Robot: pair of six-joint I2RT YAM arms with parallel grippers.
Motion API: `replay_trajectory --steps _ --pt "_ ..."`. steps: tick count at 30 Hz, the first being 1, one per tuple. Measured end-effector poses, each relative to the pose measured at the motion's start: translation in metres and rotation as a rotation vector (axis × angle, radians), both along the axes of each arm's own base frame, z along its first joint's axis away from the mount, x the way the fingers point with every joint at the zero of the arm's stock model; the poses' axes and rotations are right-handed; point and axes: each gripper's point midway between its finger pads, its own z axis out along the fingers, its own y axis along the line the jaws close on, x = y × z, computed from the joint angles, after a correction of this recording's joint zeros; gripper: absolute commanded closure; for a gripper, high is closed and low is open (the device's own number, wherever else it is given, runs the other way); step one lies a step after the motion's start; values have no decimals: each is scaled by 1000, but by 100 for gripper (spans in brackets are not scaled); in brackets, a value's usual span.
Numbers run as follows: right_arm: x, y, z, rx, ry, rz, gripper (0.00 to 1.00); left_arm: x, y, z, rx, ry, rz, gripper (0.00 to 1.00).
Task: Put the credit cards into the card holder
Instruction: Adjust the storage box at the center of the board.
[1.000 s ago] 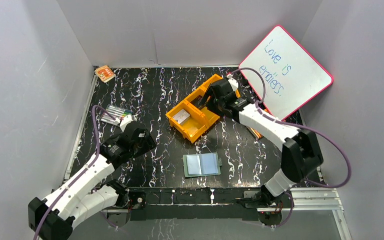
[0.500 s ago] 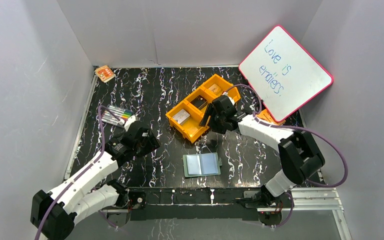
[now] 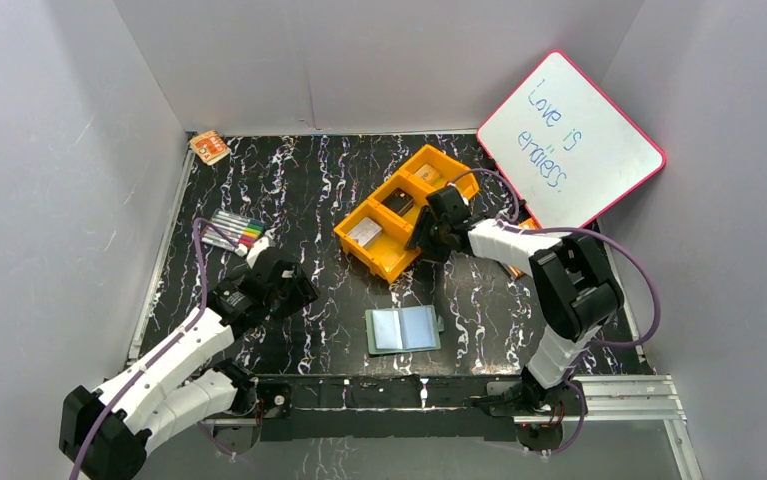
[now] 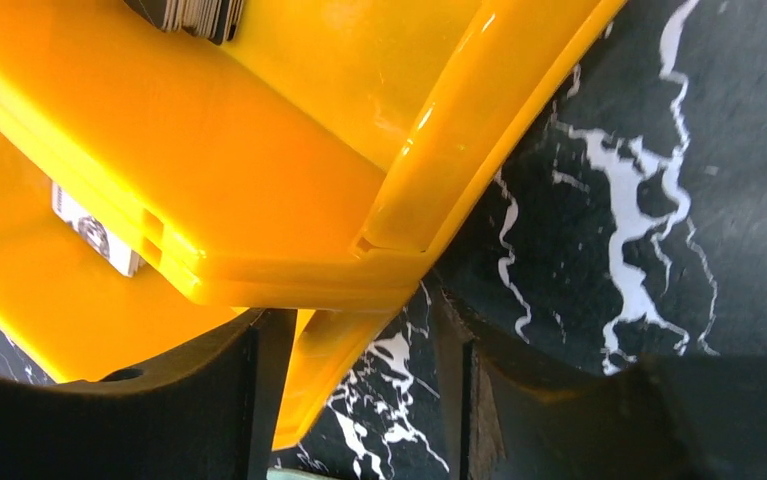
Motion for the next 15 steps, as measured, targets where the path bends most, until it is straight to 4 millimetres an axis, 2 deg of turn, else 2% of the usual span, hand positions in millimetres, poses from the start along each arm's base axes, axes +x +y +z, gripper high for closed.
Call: replay_trajectory --steps 10,15 --pt "49 -12 3 -21 -37 -28 43 0 1 -5 16 20 0 40" --pt "60 -18 9 -42 -56 -13 34 -1 1 -10 34 38 -5 40"
